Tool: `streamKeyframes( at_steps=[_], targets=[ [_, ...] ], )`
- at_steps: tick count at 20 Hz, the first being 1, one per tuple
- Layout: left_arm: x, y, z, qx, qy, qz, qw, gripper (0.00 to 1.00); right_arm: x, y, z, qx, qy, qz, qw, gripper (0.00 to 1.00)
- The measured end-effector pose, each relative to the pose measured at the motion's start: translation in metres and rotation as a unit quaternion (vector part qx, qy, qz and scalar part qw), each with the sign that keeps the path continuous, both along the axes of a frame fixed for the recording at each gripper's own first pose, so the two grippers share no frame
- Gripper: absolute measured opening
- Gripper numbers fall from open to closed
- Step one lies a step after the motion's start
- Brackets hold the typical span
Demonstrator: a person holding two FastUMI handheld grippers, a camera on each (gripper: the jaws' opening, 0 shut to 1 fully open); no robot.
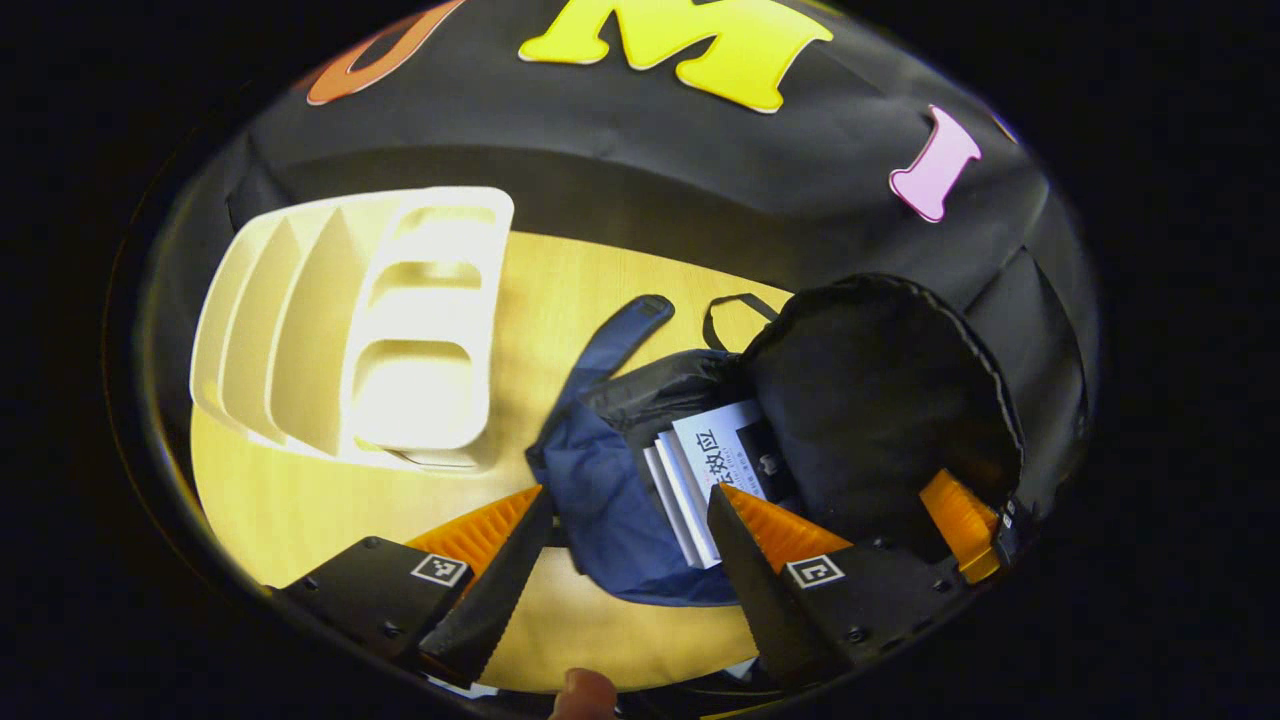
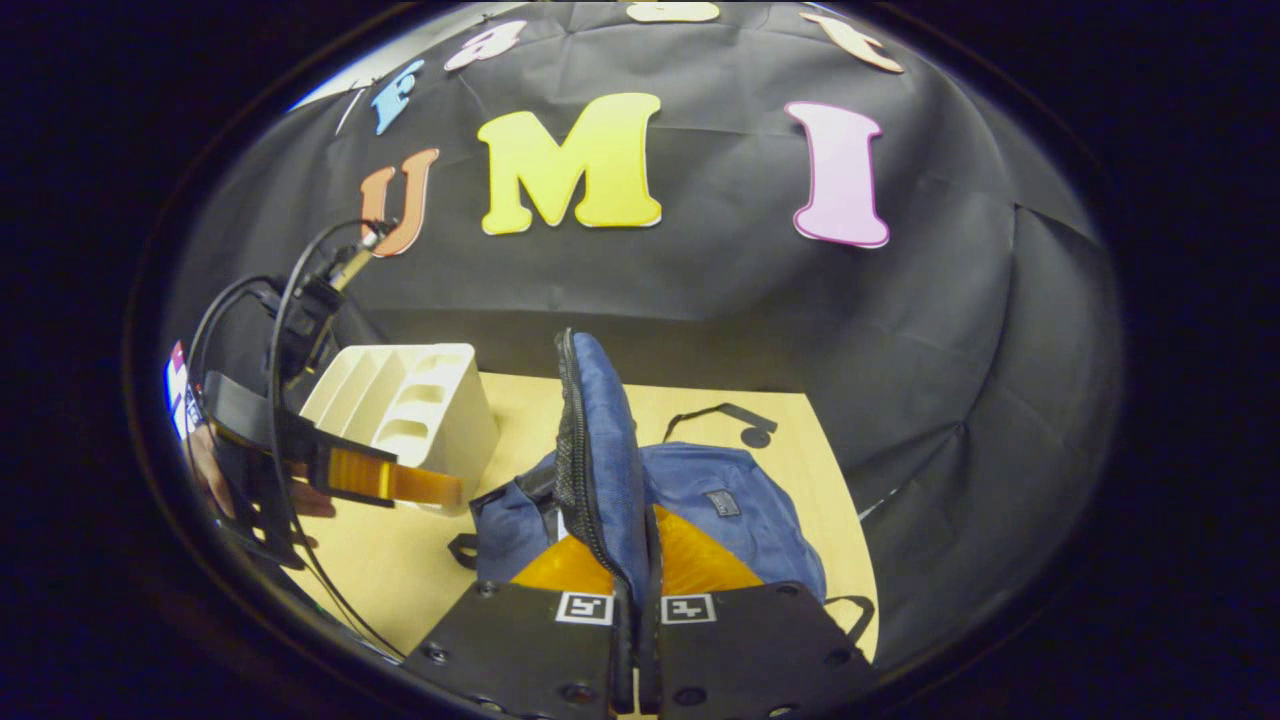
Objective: Open the schoolbag, grab two books from the bookshelf and put them into the schoolbag.
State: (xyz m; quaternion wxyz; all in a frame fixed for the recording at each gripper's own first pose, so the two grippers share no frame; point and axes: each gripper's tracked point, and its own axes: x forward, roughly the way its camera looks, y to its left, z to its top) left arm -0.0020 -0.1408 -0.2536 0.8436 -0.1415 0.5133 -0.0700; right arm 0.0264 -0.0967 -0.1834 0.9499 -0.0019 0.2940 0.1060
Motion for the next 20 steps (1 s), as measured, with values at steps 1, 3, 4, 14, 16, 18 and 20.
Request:
streamKeyframes(
  at_steps=[1,3,4,14,16,18,20],
  targets=[
    [-0.001,0.008,0.008,0.010,-0.010,-0.004,1.000,1.00,-0.002,0.004,-0.001,0.000,0.000,0.000,1.000,0.03],
    [-0.009,0.026,0.024,0.034,-0.027,-0.010,0.999,0.99,-0.005,0.013,-0.002,-0.002,0.001,0.000,1.000,0.03],
    [-0.011,0.037,0.034,0.047,-0.038,-0.012,0.998,0.99,-0.005,0.018,-0.003,-0.004,0.002,0.001,1.000,0.03],
    [-0.038,0.126,0.097,0.097,-0.097,0.008,0.991,0.99,-0.026,0.067,0.003,0.005,0.003,0.004,1.000,0.17],
    [-0.042,0.137,0.111,0.093,-0.112,0.014,0.989,0.99,-0.029,0.084,0.013,0.025,-0.006,0.008,1.000,0.27],
    [-0.038,0.151,0.132,0.095,-0.147,0.023,0.984,0.99,-0.032,0.099,0.026,0.032,-0.021,0.016,0.999,0.50],
    [-0.031,0.163,0.159,0.096,-0.192,0.041,0.976,0.99,-0.036,0.115,0.043,0.043,-0.041,0.024,0.998,0.69]
  ],
)
